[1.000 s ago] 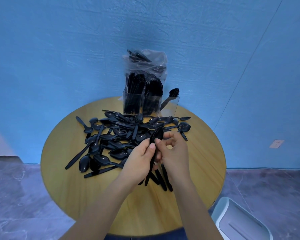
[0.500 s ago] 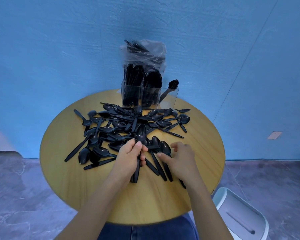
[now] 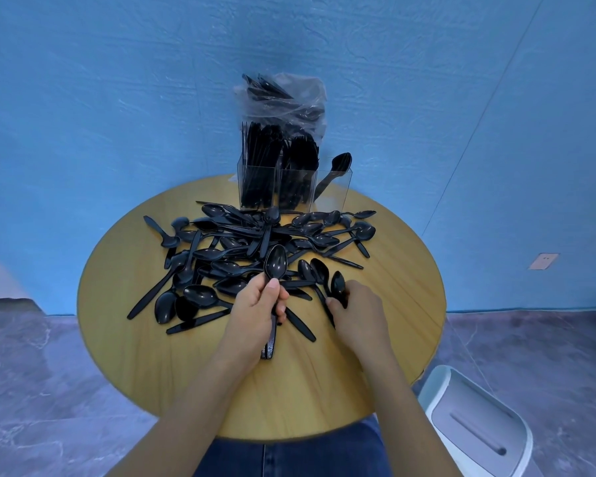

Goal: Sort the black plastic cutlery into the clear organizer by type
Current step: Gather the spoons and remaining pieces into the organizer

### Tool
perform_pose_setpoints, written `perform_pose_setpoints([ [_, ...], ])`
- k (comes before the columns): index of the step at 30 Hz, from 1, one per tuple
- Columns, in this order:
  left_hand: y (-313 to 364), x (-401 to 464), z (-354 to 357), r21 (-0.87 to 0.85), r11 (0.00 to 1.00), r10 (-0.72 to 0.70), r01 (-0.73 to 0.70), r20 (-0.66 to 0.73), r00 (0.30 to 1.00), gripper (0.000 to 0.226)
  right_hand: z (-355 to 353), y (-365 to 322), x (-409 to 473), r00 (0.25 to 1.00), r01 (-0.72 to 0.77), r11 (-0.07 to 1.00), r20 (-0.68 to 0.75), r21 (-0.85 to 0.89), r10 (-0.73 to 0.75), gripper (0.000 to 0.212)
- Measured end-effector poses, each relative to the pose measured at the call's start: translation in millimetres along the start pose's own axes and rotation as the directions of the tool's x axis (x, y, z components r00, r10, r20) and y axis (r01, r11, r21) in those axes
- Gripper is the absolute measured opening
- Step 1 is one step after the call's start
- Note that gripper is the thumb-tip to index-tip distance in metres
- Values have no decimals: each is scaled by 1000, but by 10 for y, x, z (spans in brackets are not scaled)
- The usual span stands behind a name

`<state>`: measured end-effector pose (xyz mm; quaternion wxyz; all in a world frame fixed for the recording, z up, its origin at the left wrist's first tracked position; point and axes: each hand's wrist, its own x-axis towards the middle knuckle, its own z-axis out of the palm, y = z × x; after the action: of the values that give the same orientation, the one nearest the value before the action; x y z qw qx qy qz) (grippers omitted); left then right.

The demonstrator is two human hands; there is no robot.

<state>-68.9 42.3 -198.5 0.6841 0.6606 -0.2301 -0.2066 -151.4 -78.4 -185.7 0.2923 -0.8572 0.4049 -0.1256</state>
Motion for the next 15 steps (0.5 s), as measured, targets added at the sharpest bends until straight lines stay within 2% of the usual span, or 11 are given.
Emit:
perform_pose_setpoints([
  [5, -2, 0, -6, 3, 1000, 5, -4, -3, 1000, 30, 68, -15, -13, 998, 56, 996, 0, -66, -56, 29],
  [11, -4, -7, -8, 15, 1000, 0, 0, -16, 1000, 31, 59, -20, -9, 998, 55, 996, 2, -68, -55, 19],
  [13, 1, -12, -10, 15, 1000, 1, 0, -23, 1000, 30, 32, 9, -5, 999, 39, 999, -19, 4, -39, 18],
  [15, 10, -19, -3, 10, 1000, 3, -3, -30, 1000, 30, -12, 30, 1, 999, 21, 986, -45, 163, -14, 17],
])
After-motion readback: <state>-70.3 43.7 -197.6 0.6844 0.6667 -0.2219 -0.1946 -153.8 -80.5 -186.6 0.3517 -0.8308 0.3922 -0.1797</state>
